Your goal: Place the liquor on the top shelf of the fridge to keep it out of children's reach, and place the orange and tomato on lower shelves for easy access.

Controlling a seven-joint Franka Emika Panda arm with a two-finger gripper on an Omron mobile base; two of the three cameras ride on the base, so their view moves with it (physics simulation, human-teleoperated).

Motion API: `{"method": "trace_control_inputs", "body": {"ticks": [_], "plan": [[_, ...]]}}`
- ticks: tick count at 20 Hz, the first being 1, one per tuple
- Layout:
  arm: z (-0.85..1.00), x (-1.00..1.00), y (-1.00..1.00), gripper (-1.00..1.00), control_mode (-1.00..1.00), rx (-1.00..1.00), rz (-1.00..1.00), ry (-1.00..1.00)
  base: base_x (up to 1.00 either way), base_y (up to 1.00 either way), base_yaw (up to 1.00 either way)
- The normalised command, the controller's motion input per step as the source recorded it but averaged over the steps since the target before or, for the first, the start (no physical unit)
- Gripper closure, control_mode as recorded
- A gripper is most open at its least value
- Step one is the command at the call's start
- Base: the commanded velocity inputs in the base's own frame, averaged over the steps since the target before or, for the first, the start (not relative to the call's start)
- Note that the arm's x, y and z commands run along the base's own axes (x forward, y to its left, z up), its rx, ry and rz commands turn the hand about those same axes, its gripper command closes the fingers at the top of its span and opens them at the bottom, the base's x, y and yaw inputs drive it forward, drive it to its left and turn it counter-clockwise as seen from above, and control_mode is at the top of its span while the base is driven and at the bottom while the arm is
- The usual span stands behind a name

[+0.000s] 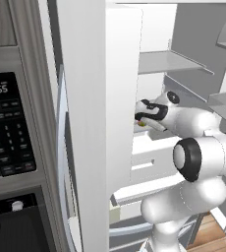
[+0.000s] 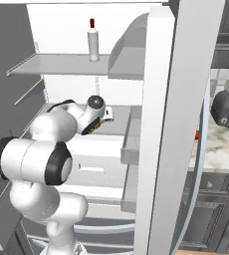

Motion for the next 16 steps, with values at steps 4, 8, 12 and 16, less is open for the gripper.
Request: {"method": "trace_control_inputs", "body": {"ticks": [4,8,12,16], "plan": [[-0.33,0.72,0.0,1.0,-1.0,0.04,0.0,0.02,0.0,0.0,0.0],[-0.37,0.73,0.0,1.0,-1.0,0.01,0.0,0.01,0.0,0.0,0.0],[-0.32,0.72,0.0,-1.0,-1.0,0.01,0.0,0.0,0.0,0.0,0.0],[-0.13,0.63,0.0,-1.0,-1.0,0.03,0.0,0.0,0.0,0.0,0.0]]}}
